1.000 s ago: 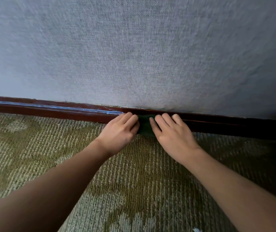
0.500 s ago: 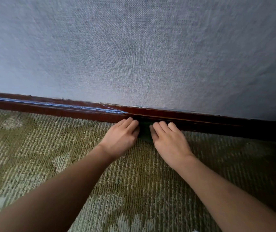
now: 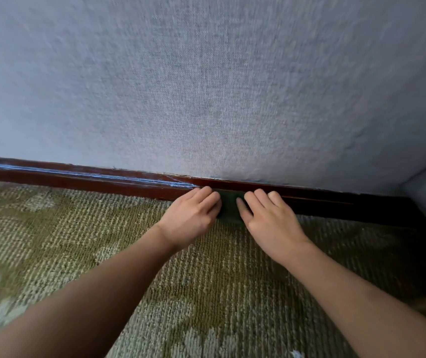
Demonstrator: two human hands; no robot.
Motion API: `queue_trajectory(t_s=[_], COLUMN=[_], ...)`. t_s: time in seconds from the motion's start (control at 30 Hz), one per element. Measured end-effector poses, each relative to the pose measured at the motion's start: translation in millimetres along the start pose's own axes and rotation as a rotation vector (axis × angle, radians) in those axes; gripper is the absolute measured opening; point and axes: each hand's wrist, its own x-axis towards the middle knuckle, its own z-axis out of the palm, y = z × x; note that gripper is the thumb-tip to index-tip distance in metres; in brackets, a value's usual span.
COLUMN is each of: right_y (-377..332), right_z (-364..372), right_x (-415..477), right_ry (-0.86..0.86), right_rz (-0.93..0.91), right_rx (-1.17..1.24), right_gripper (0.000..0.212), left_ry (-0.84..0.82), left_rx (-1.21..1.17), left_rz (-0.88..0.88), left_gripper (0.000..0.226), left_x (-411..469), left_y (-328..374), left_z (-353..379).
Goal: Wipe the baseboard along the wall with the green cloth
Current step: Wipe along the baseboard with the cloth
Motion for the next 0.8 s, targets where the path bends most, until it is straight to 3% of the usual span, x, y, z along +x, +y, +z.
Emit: queue_trajectory(t_s=[0.43,0.57,0.67,0.8], right_y=[2.9,5.7,8.8,10.3], right_z=[-19.6,-14.5,-5.0,8.0], right_x=[9.5,22.8,26.6,24.4], right_ry=[0.015,0.043,0.031,0.032], right_rz=[-0.028,-0.003,-0.029,-0.041], right_rx=[0.033,0.032,0.024,0.031], right_gripper=[0.029,0.045,0.033,0.036], left_ry=[0.053,0.08,0.086,0.118], left_rx=[-0.042,-0.036,-0.053,-0.102], left_rz=[0.04,0.021,0.005,-0.028], left_gripper=[0.035,0.033,0.031,0.028], left_x=[-4.3,1.7,6.4,6.7], left_y=[-12.4,-20.8,-23.0,-20.5], left_z=[-15.7,-10.1,-3.9,5.6])
